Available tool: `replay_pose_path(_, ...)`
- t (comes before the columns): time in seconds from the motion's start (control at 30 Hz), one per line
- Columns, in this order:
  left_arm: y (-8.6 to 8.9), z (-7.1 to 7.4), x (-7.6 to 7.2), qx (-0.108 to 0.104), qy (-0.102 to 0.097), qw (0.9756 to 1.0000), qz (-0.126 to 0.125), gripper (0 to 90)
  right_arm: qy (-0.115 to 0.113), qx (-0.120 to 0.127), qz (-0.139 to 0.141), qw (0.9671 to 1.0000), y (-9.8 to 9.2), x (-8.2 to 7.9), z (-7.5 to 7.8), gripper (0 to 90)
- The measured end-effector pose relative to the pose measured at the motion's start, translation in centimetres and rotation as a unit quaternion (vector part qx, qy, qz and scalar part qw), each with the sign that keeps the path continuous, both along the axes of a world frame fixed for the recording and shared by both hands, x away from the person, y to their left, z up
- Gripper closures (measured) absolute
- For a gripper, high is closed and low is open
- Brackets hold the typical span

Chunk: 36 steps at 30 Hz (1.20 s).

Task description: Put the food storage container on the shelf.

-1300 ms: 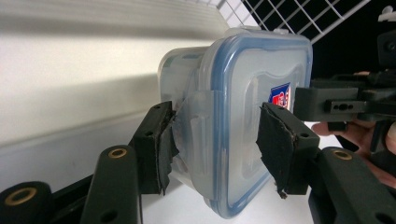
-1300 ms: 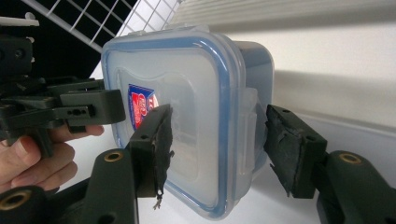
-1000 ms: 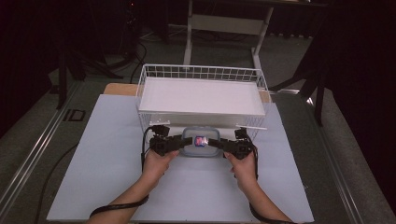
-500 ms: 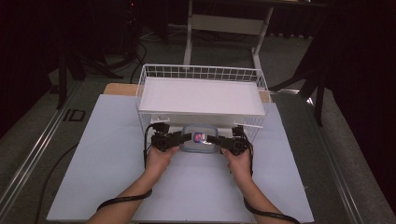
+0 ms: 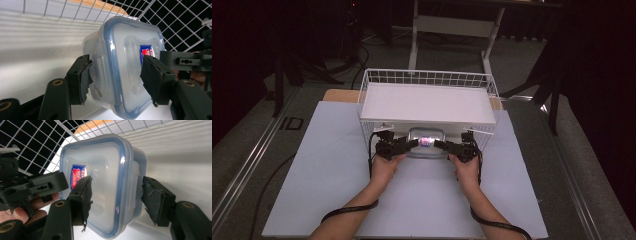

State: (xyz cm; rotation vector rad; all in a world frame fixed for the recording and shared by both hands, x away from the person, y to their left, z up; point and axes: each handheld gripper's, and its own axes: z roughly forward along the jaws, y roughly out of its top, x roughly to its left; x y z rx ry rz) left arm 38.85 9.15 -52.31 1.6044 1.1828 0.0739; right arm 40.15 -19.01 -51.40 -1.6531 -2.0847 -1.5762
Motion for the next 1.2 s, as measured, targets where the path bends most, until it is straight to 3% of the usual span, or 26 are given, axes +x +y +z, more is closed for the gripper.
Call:
replay_pose_path(0.13, -0.5, 0.1, 0.2, 0.011, -0.008, 0.9999, 0.002, 42.1, -0.002, -0.014, -0.003, 0.9999, 0.1, 0.1, 0.2, 39.0)
replay_pose_path(0.27, -0.6, 0.0, 0.6, 0.006, -0.006, 0.9999, 0.011, 40.3, -0.008, -0.032, -0.005, 0.9994, 0.6, 0.3, 0.2, 35.7)
replay_pose_path(0.4, -0.8, -0.1, 0.8, 0.026, -0.007, 0.9995, 0.018, 40.5, -0.009, -0.037, -0.014, 0.9992, 0.6, 0.4, 0.0, 33.5)
replay_pose_path(0.67, -0.6, 0.0, 0.5, 0.010, 0.003, 0.9997, 0.020, 39.3, -0.044, -0.063, -0.029, 0.9966, 0.4, 0.0, 0.4, 35.1)
replay_pose_path(0.7, -0.5, 0.1, 0.2, 0.011, 0.005, 0.9997, 0.020, 39.3, -0.031, -0.060, -0.028, 0.9973, 0.4, -0.3, 0.7, 35.1)
replay_pose_path(0.77, -0.2, 0.3, -0.2, 0.015, -0.002, 0.9997, 0.018, 39.2, -0.055, -0.074, -0.027, 0.9954, 0.4, -0.7, 0.9, 35.1)
replay_pose_path(0.83, 0.0, 0.6, -0.8, 0.016, -0.006, 0.9996, 0.021, 35.9, -0.062, -0.083, -0.027, 0.9943, 0.3, -1.2, 1.2, 35.1)
replay_pose_path(0.87, 0.2, 0.7, -1.0, 0.017, -0.012, 0.9997, 0.013, 35.8, -0.079, -0.089, -0.023, 0.9927, 0.3, -1.4, 1.4, 35.1)
replay_pose_path(0.93, 0.7, 1.0, -1.9, 0.024, -0.032, 0.9992, -0.003, 28.8, -0.086, -0.096, -0.022, 0.9914, 0.2, -2.0, 1.8, 35.2)
replay_pose_path(1.03, 1.0, 1.3, -3.5, 0.044, -0.055, 0.9975, 0.000, 25.4, -0.100, -0.100, -0.013, 0.9899, 0.2, -3.0, 2.1, 39.3)
replay_pose_path(1.2, 1.6, 1.8, -6.4, 0.061, -0.087, 0.9937, -0.033, 15.4, -0.114, -0.106, 0.004, 0.9878, 0.7, -4.6, 2.3, 48.8)
